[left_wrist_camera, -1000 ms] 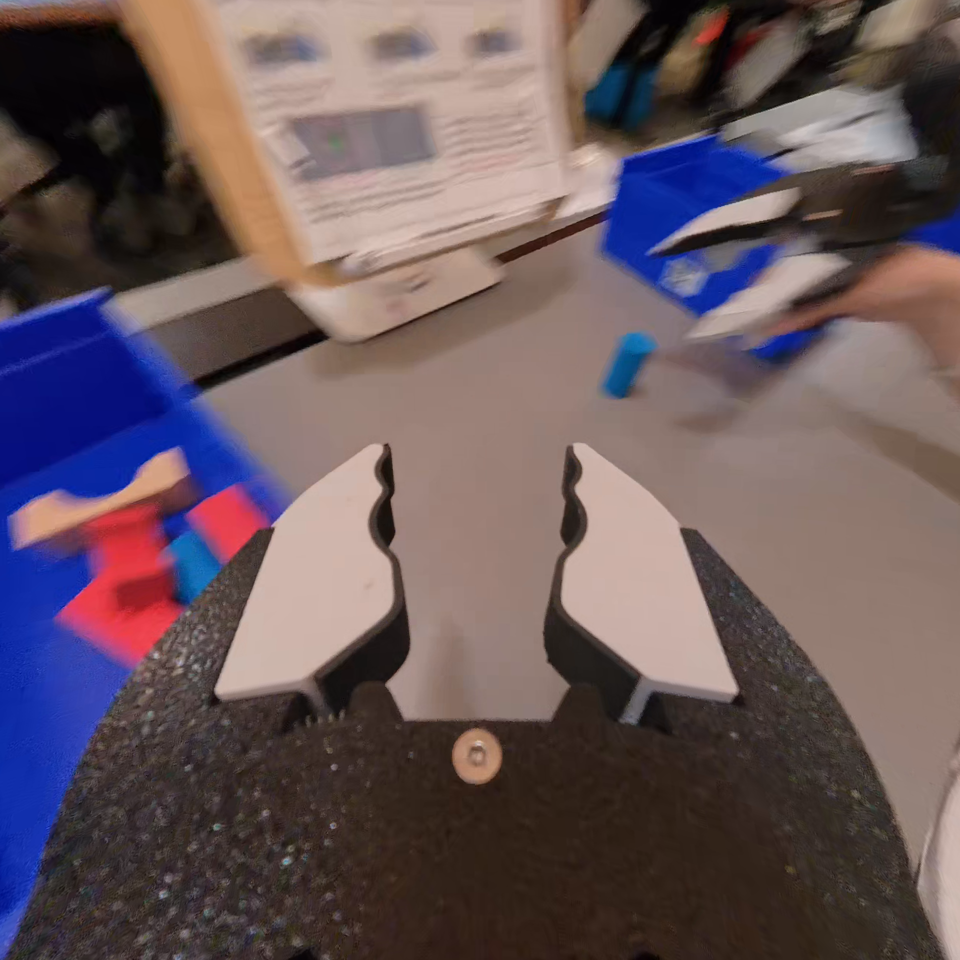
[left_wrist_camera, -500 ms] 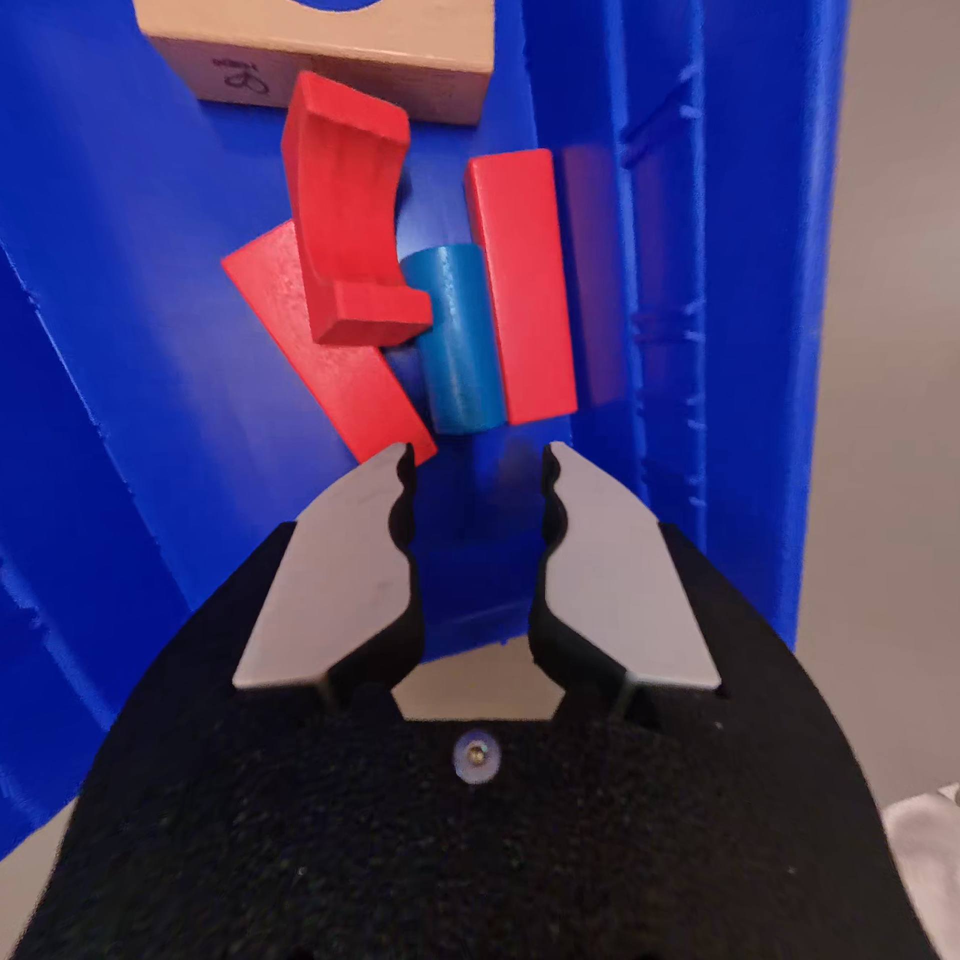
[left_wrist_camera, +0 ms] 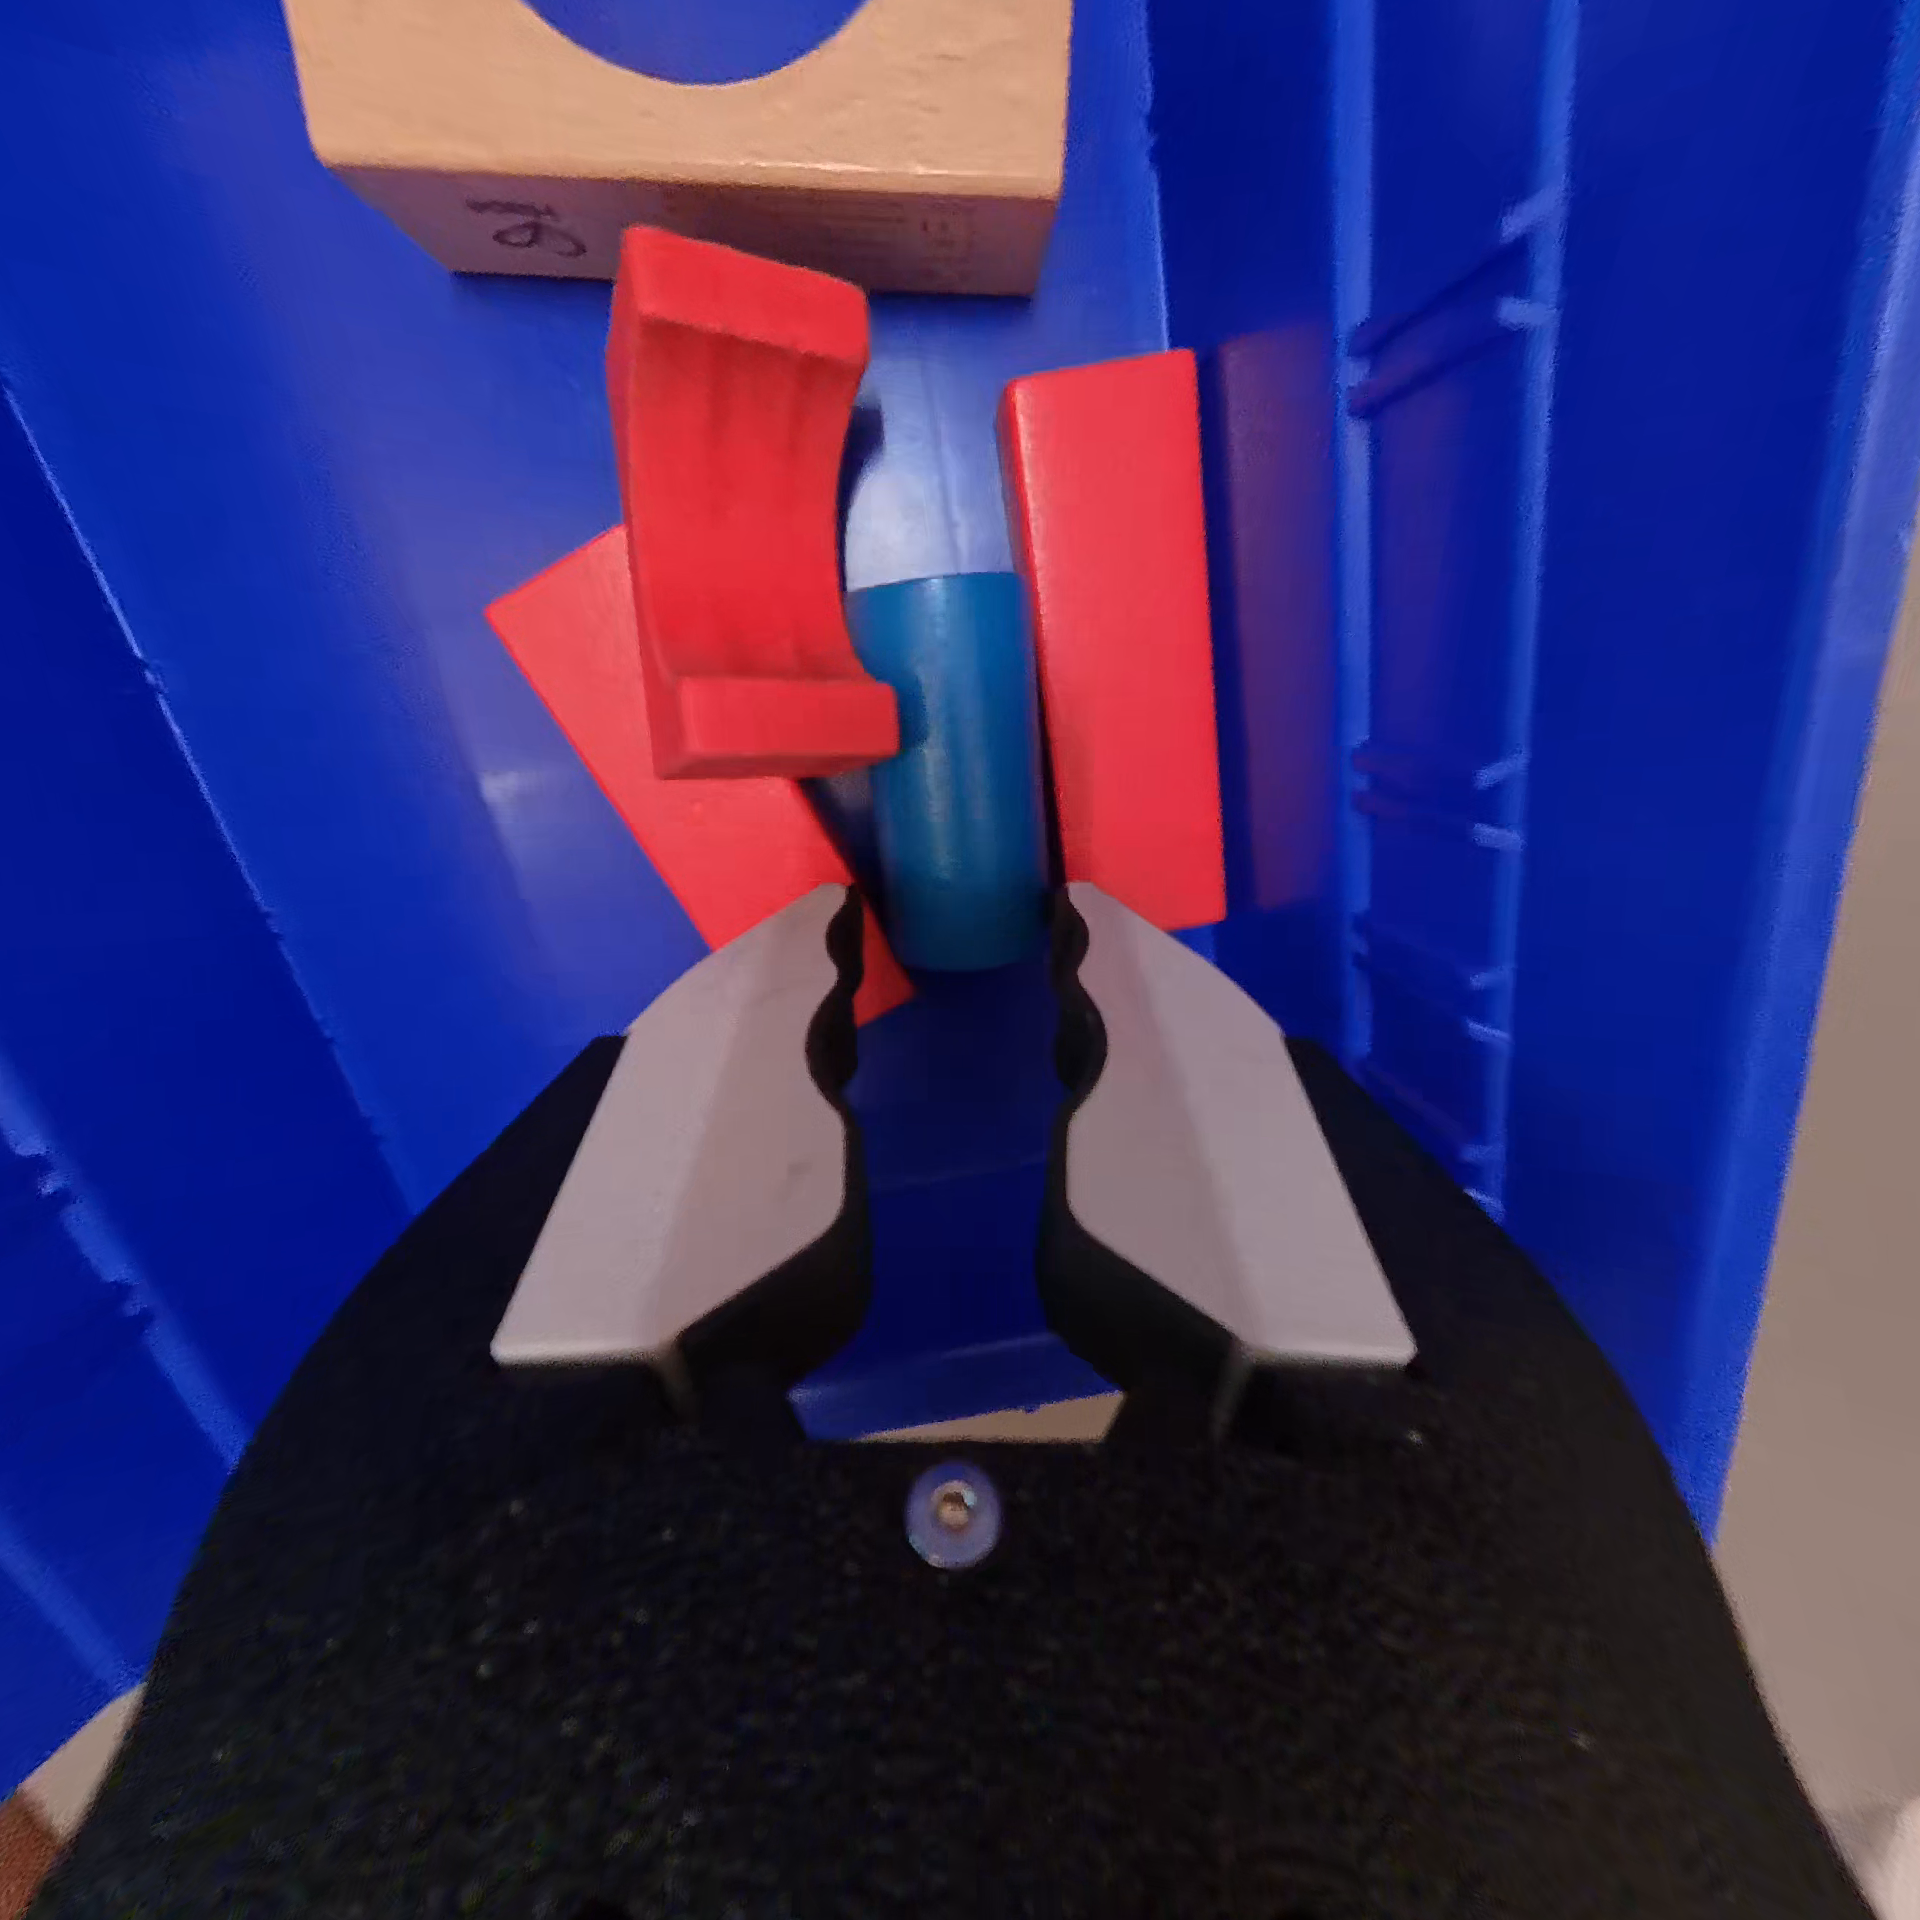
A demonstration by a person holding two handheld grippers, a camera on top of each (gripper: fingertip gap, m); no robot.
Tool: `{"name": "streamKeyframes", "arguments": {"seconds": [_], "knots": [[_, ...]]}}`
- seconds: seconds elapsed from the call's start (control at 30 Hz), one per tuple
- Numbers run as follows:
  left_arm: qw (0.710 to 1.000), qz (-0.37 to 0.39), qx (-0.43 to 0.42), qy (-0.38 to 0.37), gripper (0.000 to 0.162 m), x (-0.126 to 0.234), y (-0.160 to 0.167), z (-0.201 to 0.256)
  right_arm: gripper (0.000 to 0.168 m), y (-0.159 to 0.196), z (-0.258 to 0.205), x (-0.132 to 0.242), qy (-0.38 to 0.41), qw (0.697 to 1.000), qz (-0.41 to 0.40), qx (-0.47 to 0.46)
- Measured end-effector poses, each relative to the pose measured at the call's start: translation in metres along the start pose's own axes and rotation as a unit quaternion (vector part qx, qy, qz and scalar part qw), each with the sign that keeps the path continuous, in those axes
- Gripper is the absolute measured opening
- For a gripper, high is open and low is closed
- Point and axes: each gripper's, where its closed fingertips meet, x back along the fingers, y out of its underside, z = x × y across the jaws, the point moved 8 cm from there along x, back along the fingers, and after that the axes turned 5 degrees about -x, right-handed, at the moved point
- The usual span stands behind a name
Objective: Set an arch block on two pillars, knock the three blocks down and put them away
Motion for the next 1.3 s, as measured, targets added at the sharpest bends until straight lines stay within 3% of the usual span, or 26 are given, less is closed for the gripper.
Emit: {"name": "streamKeyframes", "arguments": {"seconds": [0.23,0.43,0.53,0.67,0.8,0.93,1.1,1.3], "knots": [[0.991,-0.028,-0.098,-0.087,0.032,-0.005,0.001,0.01,0.094,0.002,-0.003,0.002,0.005,1.0,-0.002,0.004],[0.977,0.0,-0.175,-0.125,0.031,-0.003,0.008,0.006,0.093,-0.002,-0.007,0.009,0.01,1.0,0.008,0.003],[0.975,0.066,-0.181,-0.109,0.031,0.02,0.013,0.003,0.092,-0.005,-0.01,0.016,0.012,1.0,0.013,0.014],[0.96,0.169,-0.205,-0.084,0.031,0.078,0.024,0.007,0.092,-0.019,-0.018,0.02,-0.003,0.999,0.036,0.014],[0.92,0.266,-0.284,-0.048,0.031,0.136,0.043,0.044,0.091,-0.046,-0.039,0.014,-0.054,0.995,0.083,0.006],[0.859,0.325,-0.395,0.0,0.031,0.165,0.069,0.111,0.091,-0.077,-0.07,0.0,-0.142,0.981,0.128,-0.027],[0.788,0.372,-0.491,0.006,0.031,0.171,0.1,0.189,0.08,-0.099,-0.096,-0.019,-0.233,0.957,0.149,-0.093],[0.743,0.38,-0.551,-0.015,0.031,0.16,0.115,0.233,0.074,-0.094,-0.108,-0.027,-0.263,0.948,0.127,-0.123]]}}
